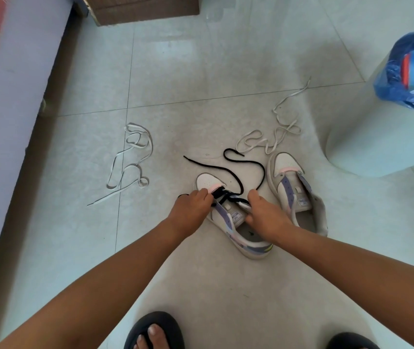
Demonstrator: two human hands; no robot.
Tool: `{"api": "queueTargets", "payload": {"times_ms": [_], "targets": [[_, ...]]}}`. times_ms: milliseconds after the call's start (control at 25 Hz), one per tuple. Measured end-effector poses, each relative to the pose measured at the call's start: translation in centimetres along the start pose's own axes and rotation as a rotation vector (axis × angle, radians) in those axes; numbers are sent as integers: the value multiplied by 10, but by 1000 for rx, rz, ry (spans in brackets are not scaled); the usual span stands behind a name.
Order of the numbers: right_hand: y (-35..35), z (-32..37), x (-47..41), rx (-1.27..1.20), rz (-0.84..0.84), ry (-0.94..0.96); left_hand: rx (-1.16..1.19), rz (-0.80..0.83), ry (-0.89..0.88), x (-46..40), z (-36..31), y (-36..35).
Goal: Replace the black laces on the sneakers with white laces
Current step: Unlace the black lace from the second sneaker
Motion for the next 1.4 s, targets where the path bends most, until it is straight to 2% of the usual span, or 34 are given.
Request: {"api": "queueTargets", "payload": {"times_ms": [120, 160, 240, 360, 440, 520, 640, 720, 840, 960, 1040, 1160, 1240, 1320, 1400], "targets": [[1, 0, 0, 5, -3, 9, -96, -116, -175, 9, 2, 7], [1, 0, 0, 2, 2, 4, -109, -143, -178, 12, 8, 7], [1, -3, -1, -20, 6, -12, -89, -42, -9, 22, 41, -2], [-1, -4, -1, -22, -1, -16, -224, 271, 431, 53, 119, -25], [-2, -5, -2, -5, -8, -15, -264, 361, 536, 68, 141, -27], [-3, -5, -3, 5, -15, -12, -134, 360, 449, 59, 123, -25], [-4, -6, -4, 11, -21, -11, 118, 213, 184, 26, 51, -14], [-5, -7, -4, 13, -23, -13, 84, 124, 72, 6, 11, -3], [-4, -8, -5, -6, -35, -19, -126, -19, 7, -11, -10, 14], [-5, -10, -4, -3, -34, -20, -145, 49, -85, -11, -6, 15], [-4, -11, -4, 2, -30, -21, -141, 77, 10, -7, 19, 10], [-4, -12, -4, -22, -23, -46, -174, 297, 374, 21, 93, -10], [-4, -13, -3, -66, -23, -62, -248, 411, 556, 50, 141, -17], [-2, -14, -2, -89, -30, -79, -178, 481, 556, 59, 154, -21], [0, -12, 1, -103, -33, -85, 7, 447, 462, 49, 127, -17]]}}
Point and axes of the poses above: each hand's wrist, its own x-axis away from the middle knuckle, its own y-axis out of the back of the hand, z = x × y, the point moved 4 cm from there along -x, towards the middle knuckle, and after that the axes turned 5 degrees about z, right-handed, at the moved point
